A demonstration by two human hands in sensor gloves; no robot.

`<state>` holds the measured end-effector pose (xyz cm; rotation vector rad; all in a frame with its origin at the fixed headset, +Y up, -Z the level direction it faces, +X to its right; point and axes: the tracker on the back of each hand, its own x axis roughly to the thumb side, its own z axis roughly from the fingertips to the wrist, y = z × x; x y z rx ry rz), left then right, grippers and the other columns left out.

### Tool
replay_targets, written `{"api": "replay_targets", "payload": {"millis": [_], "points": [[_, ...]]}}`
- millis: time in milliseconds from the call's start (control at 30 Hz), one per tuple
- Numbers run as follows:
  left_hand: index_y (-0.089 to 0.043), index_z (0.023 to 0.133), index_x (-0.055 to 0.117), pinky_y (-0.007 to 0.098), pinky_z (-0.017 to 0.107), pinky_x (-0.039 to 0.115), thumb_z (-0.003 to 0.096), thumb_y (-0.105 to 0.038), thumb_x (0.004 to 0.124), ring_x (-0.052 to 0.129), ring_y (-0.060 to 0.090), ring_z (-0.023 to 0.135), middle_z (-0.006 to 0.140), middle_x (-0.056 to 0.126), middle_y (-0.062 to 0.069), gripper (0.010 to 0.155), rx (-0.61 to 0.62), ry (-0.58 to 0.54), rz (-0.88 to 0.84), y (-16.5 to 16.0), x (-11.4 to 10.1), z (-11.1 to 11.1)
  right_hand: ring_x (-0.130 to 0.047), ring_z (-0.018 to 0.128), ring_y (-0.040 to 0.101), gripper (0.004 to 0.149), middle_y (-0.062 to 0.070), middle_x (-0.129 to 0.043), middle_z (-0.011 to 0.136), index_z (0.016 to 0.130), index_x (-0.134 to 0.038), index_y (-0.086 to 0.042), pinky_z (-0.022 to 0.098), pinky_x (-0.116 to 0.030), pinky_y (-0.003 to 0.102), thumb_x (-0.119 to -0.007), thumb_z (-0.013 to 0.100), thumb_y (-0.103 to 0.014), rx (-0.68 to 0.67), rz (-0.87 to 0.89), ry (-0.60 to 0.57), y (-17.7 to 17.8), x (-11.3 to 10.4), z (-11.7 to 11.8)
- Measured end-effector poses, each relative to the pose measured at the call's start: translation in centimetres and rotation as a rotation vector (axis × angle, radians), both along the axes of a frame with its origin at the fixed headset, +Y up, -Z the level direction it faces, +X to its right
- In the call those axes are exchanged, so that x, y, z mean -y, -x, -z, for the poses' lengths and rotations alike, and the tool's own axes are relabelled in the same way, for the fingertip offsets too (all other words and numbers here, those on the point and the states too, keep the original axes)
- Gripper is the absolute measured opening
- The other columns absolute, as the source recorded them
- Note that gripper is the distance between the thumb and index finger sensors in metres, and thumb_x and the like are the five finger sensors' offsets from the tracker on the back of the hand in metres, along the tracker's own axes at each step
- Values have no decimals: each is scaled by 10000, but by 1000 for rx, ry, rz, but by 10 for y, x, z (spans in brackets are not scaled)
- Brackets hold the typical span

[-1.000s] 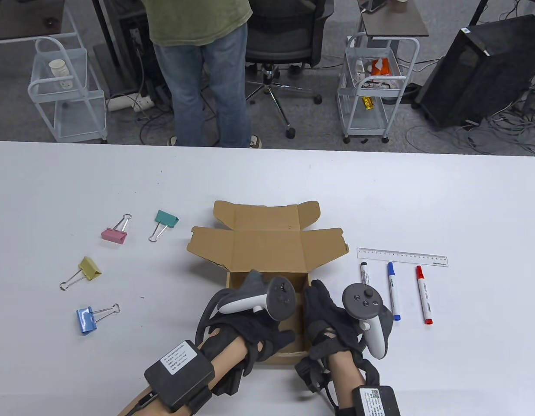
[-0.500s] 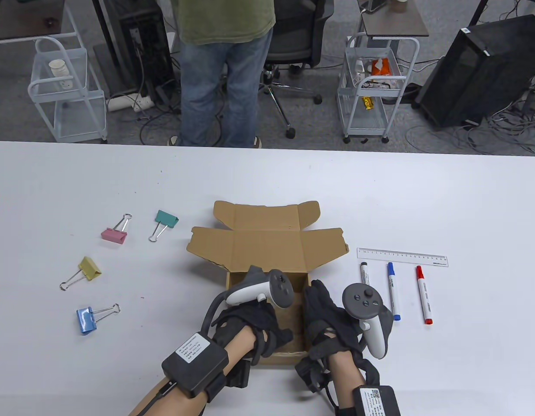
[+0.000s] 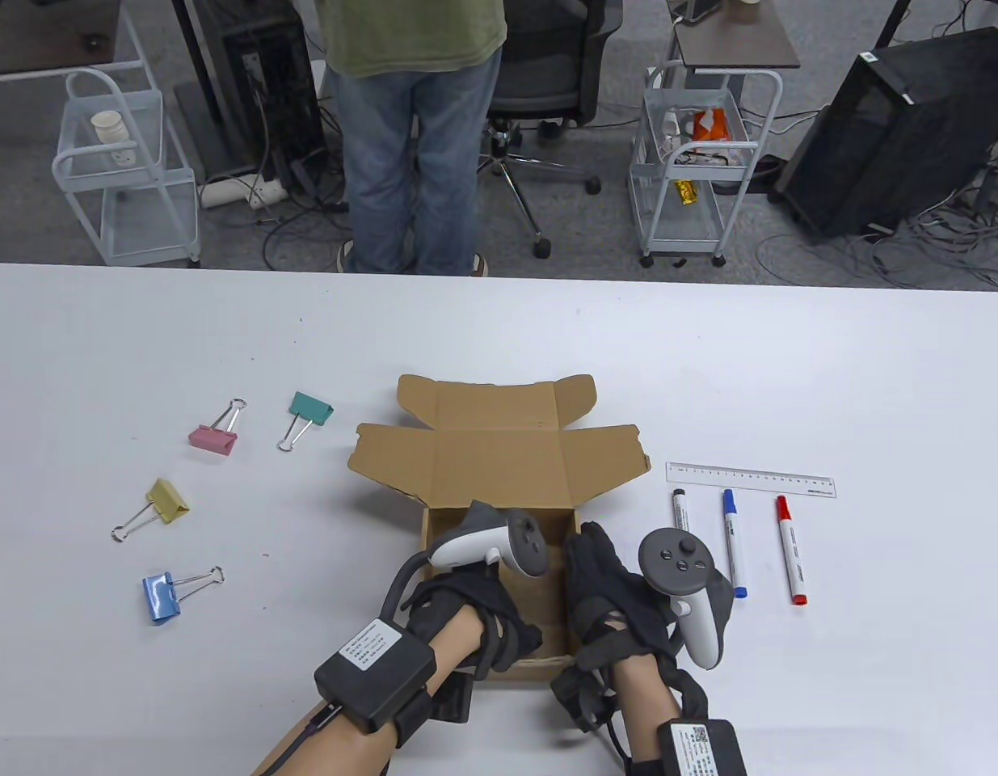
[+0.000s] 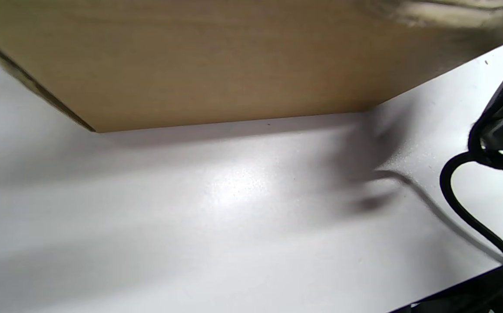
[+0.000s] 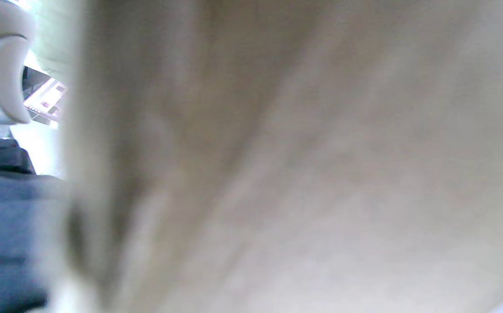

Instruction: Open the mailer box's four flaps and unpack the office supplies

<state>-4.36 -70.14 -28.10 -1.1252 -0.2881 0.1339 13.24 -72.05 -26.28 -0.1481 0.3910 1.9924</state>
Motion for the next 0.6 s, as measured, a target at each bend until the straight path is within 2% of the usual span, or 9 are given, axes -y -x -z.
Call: {"api": "replay_targets", "payload": {"millis": [100, 233, 600], "points": [[-30, 1116, 601, 636, 659, 711, 590, -498, 609, 717, 664, 940, 1096, 507, 436, 704, -6, 24, -27, 1, 1, 1, -630, 943, 667, 688, 389, -460, 1177, 1153, -305, 33, 675, -582, 734, -393, 652, -429, 1, -2, -1, 0, 0, 0], [-53, 1125, 588, 669, 664, 683, 590, -478, 631, 697, 662, 950, 1084, 584, 392, 685, -11, 51, -63, 2, 2, 1, -631, 942, 668, 686, 389, -460, 1177, 1153, -307, 31, 675, -582, 735, -392, 652, -429, 2, -4, -2, 0, 0, 0], [-159, 1113, 591, 681, 640, 704, 593, -366, 623, 677, 720, 921, 1106, 469, 430, 561, -33, 70, -62, -3, 3, 1, -632, 942, 668, 686, 390, -461, 1176, 1153, -307, 32, 675, -583, 735, -393, 652, -429, 3, -6, -2, 0, 0, 0]]}}
